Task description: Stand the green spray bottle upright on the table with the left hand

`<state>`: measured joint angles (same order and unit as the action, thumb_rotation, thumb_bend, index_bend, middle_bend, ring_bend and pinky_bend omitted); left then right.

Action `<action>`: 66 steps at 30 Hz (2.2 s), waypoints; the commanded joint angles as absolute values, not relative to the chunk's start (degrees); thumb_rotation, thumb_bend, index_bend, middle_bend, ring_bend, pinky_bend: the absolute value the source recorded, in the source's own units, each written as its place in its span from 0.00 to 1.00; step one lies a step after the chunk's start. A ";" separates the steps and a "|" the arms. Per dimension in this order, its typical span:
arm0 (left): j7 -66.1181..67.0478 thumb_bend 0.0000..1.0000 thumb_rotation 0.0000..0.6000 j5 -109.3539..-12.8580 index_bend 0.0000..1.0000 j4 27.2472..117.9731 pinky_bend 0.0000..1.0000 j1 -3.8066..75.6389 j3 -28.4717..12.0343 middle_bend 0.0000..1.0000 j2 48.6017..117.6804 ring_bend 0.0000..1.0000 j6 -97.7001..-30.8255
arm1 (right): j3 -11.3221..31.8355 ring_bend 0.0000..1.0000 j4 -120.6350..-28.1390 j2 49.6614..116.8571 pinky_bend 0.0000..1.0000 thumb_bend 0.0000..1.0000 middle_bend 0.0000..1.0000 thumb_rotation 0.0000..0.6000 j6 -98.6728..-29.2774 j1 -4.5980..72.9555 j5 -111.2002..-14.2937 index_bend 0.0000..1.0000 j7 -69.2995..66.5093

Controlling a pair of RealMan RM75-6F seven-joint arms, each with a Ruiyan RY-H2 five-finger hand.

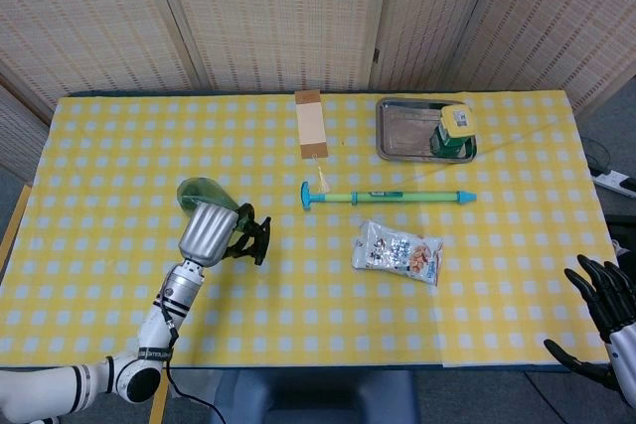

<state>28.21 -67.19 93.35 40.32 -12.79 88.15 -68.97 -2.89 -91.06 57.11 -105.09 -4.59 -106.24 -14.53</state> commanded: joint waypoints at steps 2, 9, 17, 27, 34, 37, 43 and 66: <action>23.74 0.40 1.00 -63.27 0.62 102.65 1.00 37.01 -17.83 1.00 82.18 1.00 -73.25 | -2.90 0.00 -91.20 57.30 0.00 0.20 0.00 1.00 -104.91 -4.57 -106.25 0.00 -14.02; 16.81 0.41 1.00 -55.41 0.62 114.18 1.00 33.18 -24.40 1.00 74.55 1.00 -75.72 | -2.86 0.00 -91.78 57.75 0.00 0.20 0.00 1.00 -103.46 -4.19 -105.80 0.00 -12.29; 13.11 0.42 1.00 -44.58 0.62 122.24 1.00 29.30 -28.47 1.00 63.59 1.00 -74.49 | -2.77 0.00 -92.19 58.15 0.00 0.20 0.00 1.00 -102.63 -3.94 -105.52 0.00 -10.94; 7.13 0.42 1.00 -39.21 0.62 121.46 1.00 27.16 -27.29 1.00 57.52 1.00 -69.04 | -2.64 0.00 -92.80 58.84 0.00 0.20 0.00 1.00 -100.76 -3.37 -104.77 0.00 -8.79; 4.43 0.42 1.00 -35.82 0.62 119.86 1.00 27.71 -26.88 1.00 55.70 1.00 -65.74 | -2.64 0.00 -93.01 59.11 0.00 0.20 0.00 1.00 -100.47 -3.32 -104.69 0.00 -7.91; 3.56 0.43 1.00 -34.18 0.62 118.90 1.00 28.23 -26.82 1.00 54.72 1.00 -63.95 | -2.56 0.00 -93.02 59.20 0.00 0.20 0.00 1.00 -100.11 -3.18 -104.42 0.00 -7.73; 3.53 0.43 1.00 -31.54 0.62 116.79 1.00 29.69 -25.96 1.00 53.87 1.00 -61.80 | -2.46 0.00 -93.12 59.29 0.00 0.20 0.00 1.00 -99.75 -3.02 -104.11 0.00 -7.42; -2.72 0.43 1.00 -32.22 0.52 111.16 1.00 30.94 -23.63 1.00 53.10 1.00 -55.36 | -2.57 0.00 -93.64 59.35 0.00 0.20 0.00 1.00 -98.09 -2.53 -103.40 0.00 -5.93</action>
